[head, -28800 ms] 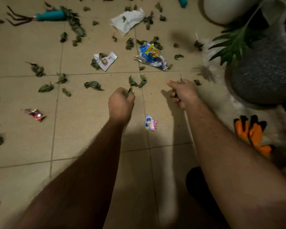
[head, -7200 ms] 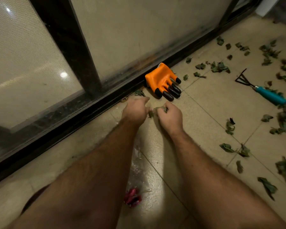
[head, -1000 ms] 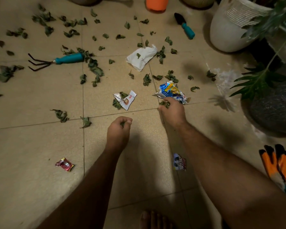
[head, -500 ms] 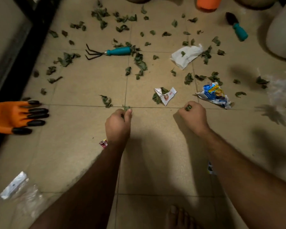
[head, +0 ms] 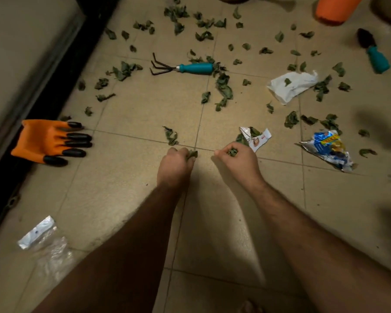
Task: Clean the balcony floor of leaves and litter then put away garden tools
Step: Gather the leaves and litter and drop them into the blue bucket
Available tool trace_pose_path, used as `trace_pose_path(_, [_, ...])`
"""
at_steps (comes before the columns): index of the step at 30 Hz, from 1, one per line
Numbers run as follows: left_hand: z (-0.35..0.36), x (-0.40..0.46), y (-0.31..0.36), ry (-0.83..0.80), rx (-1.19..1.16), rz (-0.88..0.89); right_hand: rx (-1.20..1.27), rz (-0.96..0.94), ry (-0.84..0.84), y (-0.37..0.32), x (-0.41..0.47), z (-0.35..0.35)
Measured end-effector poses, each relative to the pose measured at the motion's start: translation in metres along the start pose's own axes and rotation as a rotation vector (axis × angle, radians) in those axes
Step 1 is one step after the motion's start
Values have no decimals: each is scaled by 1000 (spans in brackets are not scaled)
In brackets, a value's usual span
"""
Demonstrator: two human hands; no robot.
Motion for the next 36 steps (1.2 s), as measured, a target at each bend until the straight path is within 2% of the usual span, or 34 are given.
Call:
trace_pose_path(4, [-33, -14, -40, 114, -295, -49, -27, -54, -46, -24, 15, 22])
trace_pose_path(9, [-71, -36, -97, 332, -777, -268, -144, -170, -130, -61, 21, 60])
trace_pose_path(13, [-64, -42, -114, 287, -993, -358, -305, -233, -141, -81, 26, 98])
trace_pose_path(16, [-62, -44, -115, 231, -1051, -347, -482, -181, -67, -84, 31, 114])
trace_pose_path(19, [-59, -41, -115, 182, -1056, -327, -623, -138, -18, -89, 32, 118])
trace_pose_path(21, [-57, -35, -114, 161, -1052, -317, -631, -147, -41, -88, 33, 118])
trace_pose_path(25, [-51, -14, -106, 140, -1001, -279, -492, -209, -163, -69, 24, 103])
trace_pose_path(28, [-49, 5, -96, 168, -914, -268, -247, -161, -173, -46, 14, 82])
trace_pose_path(31, [-57, 25, -77, 230, -564, -211, 68, -34, -146, -26, 11, 65])
trace_pose_path(33, [-58, 39, -66, 217, -360, -199, 146, -2, -137, -25, 10, 60])
trace_pose_path(36, [-44, 58, -61, 136, -174, -225, 201, 23, -151, -28, 7, 55])
Point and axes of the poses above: each hand's wrist, its own x-axis towards the middle knuckle, its own z-axis out of the palm, y = z × x, the point moved 9 cm from there along x, towards the middle knuckle, and after that the axes turned 6 degrees about -y, right-handed, at the moved point
